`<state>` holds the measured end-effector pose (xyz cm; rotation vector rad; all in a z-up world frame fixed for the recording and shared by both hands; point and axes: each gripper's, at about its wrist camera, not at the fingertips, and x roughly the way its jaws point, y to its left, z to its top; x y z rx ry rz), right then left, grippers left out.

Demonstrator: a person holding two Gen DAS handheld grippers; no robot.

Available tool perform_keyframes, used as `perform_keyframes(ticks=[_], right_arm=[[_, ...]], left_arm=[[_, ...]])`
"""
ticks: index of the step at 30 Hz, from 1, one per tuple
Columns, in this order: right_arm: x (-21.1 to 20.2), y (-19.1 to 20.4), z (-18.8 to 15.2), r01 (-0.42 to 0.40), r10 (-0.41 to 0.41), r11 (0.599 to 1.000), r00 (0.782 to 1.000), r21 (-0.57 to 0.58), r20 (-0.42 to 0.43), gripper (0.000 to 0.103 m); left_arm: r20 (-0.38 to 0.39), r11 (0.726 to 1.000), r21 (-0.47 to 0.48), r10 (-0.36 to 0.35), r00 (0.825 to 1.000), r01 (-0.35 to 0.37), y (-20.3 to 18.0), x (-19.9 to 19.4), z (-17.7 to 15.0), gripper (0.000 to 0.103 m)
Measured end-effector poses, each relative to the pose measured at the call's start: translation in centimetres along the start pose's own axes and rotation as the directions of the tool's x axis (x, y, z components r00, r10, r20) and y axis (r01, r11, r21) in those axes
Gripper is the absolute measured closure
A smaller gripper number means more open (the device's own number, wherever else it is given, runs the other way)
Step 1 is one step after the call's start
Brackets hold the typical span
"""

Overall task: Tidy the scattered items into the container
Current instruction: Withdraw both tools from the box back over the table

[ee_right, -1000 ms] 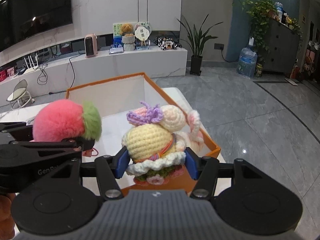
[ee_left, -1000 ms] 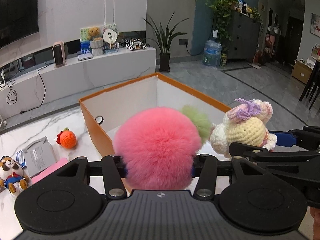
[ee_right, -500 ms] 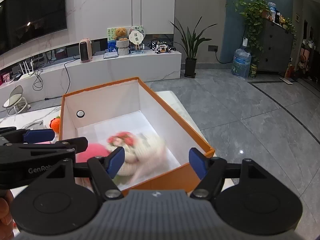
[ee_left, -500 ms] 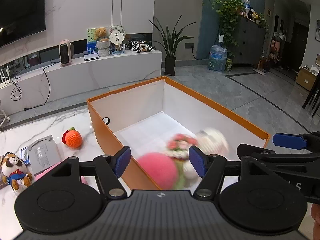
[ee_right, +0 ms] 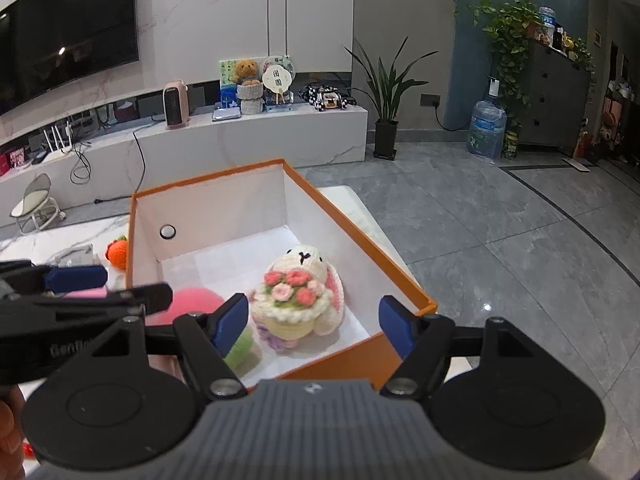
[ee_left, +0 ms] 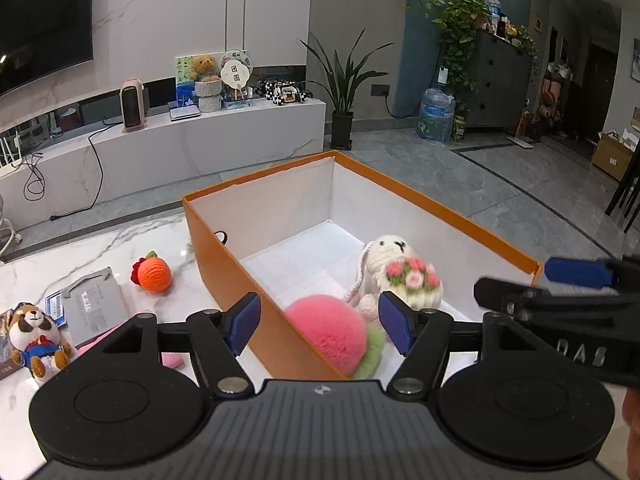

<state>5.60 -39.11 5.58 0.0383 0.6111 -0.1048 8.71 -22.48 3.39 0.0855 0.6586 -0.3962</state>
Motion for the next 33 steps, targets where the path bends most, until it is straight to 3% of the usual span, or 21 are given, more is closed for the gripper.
perform_keyframes(ticks=[15,33], right_arm=[[-1.3,4.2,0.4,-0.062,0.065,0.996,0.997,-0.062,0.045,0.025],[-5.3,12.0,-0.7,-0.126,0.143,0.977,0.986,-0.175,0.091,0.025]], left_arm=[[0.034,0.996,-0.038,0.082,0.996,-0.081,4.7,-3.9,-0.8,0.023],[0.047,0.974,-0.109,0.206,0.977,-0.200,12.0,-11.1,-3.5,0.018]])
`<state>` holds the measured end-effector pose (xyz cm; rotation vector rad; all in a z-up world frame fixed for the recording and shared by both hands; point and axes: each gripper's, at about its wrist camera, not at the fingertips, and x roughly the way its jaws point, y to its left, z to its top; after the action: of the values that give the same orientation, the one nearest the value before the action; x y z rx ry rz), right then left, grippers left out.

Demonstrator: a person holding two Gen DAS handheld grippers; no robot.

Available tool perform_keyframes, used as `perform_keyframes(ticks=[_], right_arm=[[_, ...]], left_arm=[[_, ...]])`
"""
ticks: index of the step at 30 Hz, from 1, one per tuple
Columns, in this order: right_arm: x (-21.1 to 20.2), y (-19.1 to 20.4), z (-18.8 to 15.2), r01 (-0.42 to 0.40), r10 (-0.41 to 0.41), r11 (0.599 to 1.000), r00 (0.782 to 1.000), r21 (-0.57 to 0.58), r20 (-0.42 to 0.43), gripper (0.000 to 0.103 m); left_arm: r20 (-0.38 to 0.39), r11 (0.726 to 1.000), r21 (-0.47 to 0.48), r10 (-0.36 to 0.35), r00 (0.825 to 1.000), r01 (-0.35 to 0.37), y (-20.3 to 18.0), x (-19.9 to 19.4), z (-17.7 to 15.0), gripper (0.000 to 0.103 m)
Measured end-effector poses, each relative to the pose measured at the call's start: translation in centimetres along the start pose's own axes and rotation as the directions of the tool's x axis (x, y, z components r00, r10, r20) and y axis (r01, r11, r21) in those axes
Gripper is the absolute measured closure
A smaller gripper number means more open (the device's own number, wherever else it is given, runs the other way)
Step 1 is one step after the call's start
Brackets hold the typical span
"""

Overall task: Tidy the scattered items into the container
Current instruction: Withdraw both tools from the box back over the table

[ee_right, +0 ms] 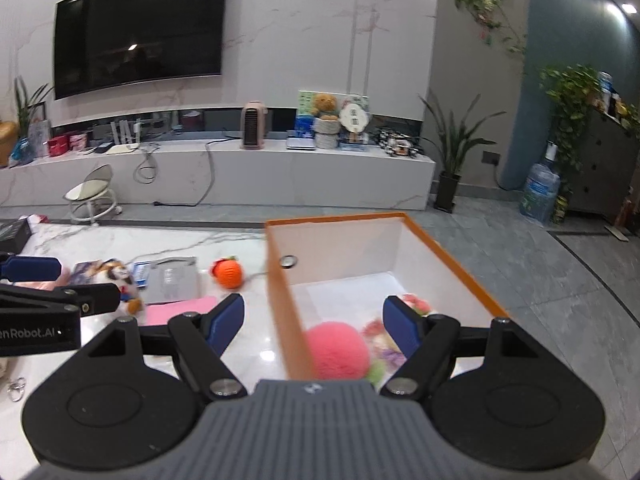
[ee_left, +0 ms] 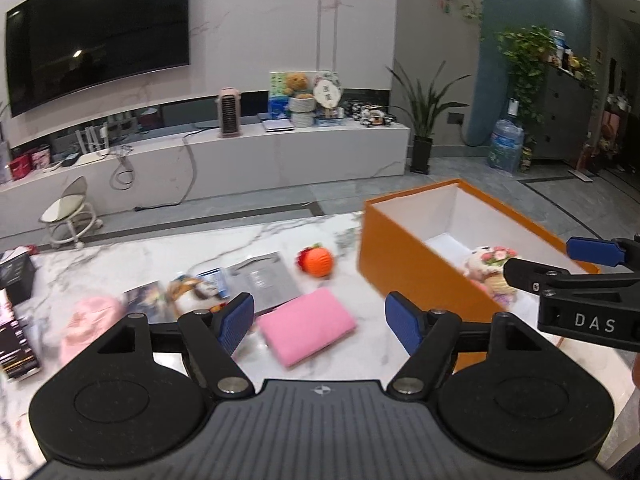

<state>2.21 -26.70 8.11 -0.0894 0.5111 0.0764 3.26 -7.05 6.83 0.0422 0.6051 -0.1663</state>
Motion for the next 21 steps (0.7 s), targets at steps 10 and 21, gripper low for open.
perform_keyframes(ticks=[10,21], right_arm=[[-1.0,5.1,-1.2,-0.094,0.093,0.995,0.995,-0.038,-0.035,0.025],[-0.8,10.1,-2.5,-0.164,0.156,0.982,0.984,-0.091,-0.090,0.025]], left_arm=[[-0.044,0.991,-0.080,0.102,0.994,-0.105,6.9,-2.0,-3.1,0.018],[-0.079,0.975,-0.121,0.177,0.981,-0.186,12.3,-4.4,-6.1,0.016]])
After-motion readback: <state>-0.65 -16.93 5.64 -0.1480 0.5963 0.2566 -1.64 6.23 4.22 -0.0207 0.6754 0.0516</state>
